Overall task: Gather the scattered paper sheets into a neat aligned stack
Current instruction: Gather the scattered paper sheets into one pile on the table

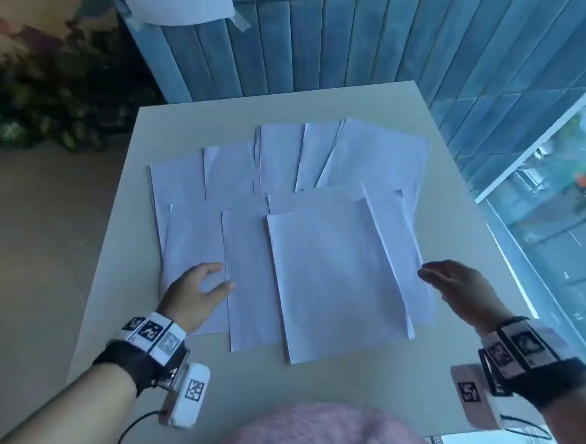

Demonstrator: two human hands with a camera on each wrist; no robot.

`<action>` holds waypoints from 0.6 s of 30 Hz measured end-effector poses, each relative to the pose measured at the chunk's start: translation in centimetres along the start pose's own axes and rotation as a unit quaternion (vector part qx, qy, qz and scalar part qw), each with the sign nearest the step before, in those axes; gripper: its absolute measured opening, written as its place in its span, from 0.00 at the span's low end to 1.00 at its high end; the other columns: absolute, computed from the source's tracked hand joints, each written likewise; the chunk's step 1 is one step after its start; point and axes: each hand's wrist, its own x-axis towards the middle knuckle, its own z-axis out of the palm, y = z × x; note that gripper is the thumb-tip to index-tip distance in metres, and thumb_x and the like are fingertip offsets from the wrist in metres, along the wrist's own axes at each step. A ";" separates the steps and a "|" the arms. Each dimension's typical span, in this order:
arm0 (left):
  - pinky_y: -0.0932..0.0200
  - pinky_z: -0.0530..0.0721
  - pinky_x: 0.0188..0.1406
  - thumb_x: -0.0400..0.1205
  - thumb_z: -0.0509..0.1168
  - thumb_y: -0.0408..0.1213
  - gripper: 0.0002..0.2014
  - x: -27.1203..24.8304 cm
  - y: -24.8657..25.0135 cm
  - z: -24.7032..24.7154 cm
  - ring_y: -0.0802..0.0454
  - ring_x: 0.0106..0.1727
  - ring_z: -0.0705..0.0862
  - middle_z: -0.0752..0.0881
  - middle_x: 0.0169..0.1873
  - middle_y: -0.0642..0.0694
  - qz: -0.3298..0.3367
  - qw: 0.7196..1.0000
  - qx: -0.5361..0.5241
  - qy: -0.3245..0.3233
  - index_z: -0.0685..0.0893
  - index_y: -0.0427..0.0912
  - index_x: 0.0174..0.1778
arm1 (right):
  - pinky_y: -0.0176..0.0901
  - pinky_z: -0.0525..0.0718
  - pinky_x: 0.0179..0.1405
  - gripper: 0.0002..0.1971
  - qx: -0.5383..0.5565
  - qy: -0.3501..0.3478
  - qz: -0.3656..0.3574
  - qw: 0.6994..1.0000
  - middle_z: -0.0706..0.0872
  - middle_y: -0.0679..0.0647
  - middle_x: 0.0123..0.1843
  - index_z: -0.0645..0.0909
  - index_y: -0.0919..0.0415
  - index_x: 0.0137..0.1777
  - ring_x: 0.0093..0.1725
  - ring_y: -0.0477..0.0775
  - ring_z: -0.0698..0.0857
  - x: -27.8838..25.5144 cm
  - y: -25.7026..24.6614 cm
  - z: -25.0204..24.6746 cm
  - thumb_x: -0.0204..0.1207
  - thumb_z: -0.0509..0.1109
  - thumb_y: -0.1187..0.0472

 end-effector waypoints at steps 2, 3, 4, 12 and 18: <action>0.50 0.63 0.79 0.74 0.72 0.55 0.39 2.6 0.4 0.2 0.44 0.81 0.64 0.67 0.80 0.42 -0.022 0.995 0.083 0.045 0.68 0.42 0.78 | 0.51 0.77 0.63 0.20 -0.047 0.056 -0.009 0.997 0.84 0.62 0.66 0.82 0.61 0.66 0.63 0.63 0.82 2.6 -0.7 1.1 0.76 0.72 0.53; 0.46 0.58 0.82 0.72 0.71 0.61 0.47 4.0 0.3 0.3 0.42 0.84 0.57 0.59 0.83 0.40 -0.046 0.991 0.118 0.052 0.61 0.42 0.81 | 0.55 0.74 0.67 0.24 -0.064 0.079 -0.010 0.995 0.80 0.64 0.69 0.78 0.61 0.70 0.68 0.66 0.79 3.9 -1.1 1.6 0.76 0.72 0.52; 0.42 0.54 0.83 0.69 0.70 0.67 0.54 4.8 0.6 0.2 0.41 0.85 0.50 0.51 0.85 0.40 -0.083 0.984 0.148 0.045 0.55 0.43 0.84 | 0.58 0.70 0.71 0.27 -0.080 0.095 -0.006 0.992 0.76 0.65 0.73 0.75 0.61 0.73 0.72 0.68 0.74 4.8 -1.7 2.0 0.76 0.72 0.50; 0.36 0.45 0.82 0.65 0.65 0.75 0.59 7.2 1.4 2.4 0.36 0.85 0.39 0.40 0.85 0.40 -0.171 0.966 0.191 0.041 0.45 0.48 0.84 | 0.59 0.53 0.83 0.42 -0.164 0.101 0.083 0.978 0.54 0.60 0.86 0.57 0.61 0.83 0.84 0.65 0.51 9.5 -3.4 5.7 0.76 0.64 0.37; 0.43 0.51 0.82 0.75 0.64 0.64 0.42 7.1 2.9 4.8 0.38 0.85 0.47 0.50 0.85 0.42 -0.081 0.972 0.214 0.062 0.58 0.51 0.82 | 0.60 0.64 0.77 0.39 -0.160 0.116 0.033 0.980 0.65 0.59 0.82 0.66 0.59 0.78 0.79 0.66 0.61 8.8 -5.6 9.3 0.70 0.74 0.45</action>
